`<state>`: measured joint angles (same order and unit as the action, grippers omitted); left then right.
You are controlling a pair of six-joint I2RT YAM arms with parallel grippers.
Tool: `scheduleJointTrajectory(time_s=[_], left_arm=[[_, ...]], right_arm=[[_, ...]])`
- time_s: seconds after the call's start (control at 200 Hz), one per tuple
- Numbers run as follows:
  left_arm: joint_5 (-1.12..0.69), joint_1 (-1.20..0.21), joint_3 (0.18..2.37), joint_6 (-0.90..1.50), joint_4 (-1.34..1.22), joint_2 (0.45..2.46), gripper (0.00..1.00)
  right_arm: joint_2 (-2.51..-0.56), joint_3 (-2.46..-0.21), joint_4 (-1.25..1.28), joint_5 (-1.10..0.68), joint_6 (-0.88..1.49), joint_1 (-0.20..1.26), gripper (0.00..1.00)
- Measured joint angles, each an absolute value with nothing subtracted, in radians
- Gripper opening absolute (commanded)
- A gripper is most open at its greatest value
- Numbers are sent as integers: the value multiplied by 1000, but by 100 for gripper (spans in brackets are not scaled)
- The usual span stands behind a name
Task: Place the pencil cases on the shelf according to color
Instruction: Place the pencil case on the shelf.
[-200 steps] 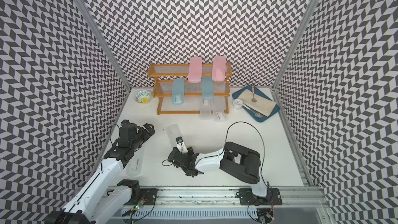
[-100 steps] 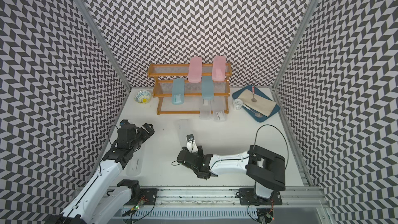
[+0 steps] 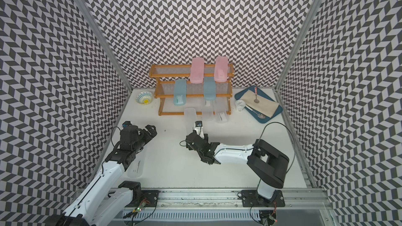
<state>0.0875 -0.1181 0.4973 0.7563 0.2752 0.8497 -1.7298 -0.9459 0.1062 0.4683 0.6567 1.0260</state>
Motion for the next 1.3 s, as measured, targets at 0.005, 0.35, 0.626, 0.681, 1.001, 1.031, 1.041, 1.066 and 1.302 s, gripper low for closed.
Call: scheduleJointTrajectory(time_s=[0.005,0.35,0.626,0.681,1.001,1.031,1.041,1.066,1.302], left_arm=[[87,-118,497,756,273,850,100],[72,-118,447,756,210,883,100],[73,-118,447,744,178,909,100],[73,-118,447,738,176,920,100],[73,-118,447,725,159,976,100],[72,-118,447,725,156,980,100],[72,-118,447,725,155,982,100],[72,-118,447,724,154,984,100],[67,-118,447,722,152,1002,100]], right_arm=[[-1732,-949,107,466,656,1024,55],[-2008,-1192,125,405,630,908,53],[-2128,-1332,128,387,636,853,53],[-2147,-1359,128,385,636,844,53],[-2209,-1434,167,369,633,796,53],[-2213,-1440,168,369,632,793,54],[-2215,-1442,169,368,632,791,54],[-2219,-1447,171,368,632,788,55],[-2246,-1483,188,342,630,776,96]])
